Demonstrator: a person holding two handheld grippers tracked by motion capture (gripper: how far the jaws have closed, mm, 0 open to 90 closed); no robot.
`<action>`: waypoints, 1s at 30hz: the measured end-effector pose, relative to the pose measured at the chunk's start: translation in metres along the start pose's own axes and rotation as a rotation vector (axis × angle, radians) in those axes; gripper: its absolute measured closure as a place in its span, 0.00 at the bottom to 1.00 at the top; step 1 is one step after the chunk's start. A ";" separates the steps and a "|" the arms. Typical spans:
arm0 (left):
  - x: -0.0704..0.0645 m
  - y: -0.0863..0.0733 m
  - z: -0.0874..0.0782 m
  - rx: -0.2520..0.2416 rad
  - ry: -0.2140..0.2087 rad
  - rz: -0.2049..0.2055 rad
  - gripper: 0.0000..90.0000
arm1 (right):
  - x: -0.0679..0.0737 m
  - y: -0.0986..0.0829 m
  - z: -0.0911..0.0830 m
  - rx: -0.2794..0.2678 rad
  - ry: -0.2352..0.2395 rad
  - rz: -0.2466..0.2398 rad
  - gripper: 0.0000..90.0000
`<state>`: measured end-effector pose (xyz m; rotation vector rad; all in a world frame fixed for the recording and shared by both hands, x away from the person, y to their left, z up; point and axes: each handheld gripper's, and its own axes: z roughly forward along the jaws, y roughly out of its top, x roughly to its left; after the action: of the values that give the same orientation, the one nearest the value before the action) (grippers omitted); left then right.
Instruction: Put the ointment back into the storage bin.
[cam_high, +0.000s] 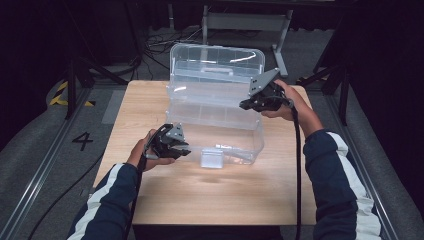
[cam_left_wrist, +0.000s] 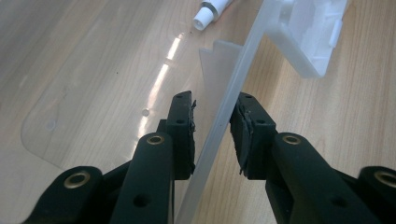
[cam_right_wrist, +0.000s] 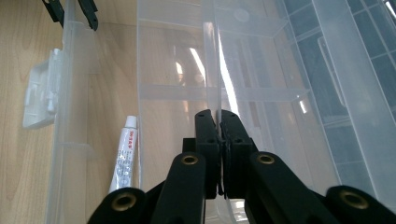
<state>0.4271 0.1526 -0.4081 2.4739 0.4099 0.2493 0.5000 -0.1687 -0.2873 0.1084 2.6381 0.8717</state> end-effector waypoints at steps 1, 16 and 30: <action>0.000 0.000 0.000 0.001 0.002 0.001 0.78 | 0.001 0.000 0.000 -0.003 0.001 -0.002 0.98; -0.002 -0.001 0.000 -0.003 0.013 0.018 0.77 | 0.013 -0.005 -0.002 -0.014 0.003 -0.008 0.97; -0.003 -0.001 0.000 0.003 0.032 0.037 0.77 | 0.022 -0.008 -0.002 -0.016 -0.006 -0.014 0.96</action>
<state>0.4243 0.1518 -0.4089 2.4846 0.3787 0.3037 0.4789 -0.1725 -0.2974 0.0877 2.6230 0.8862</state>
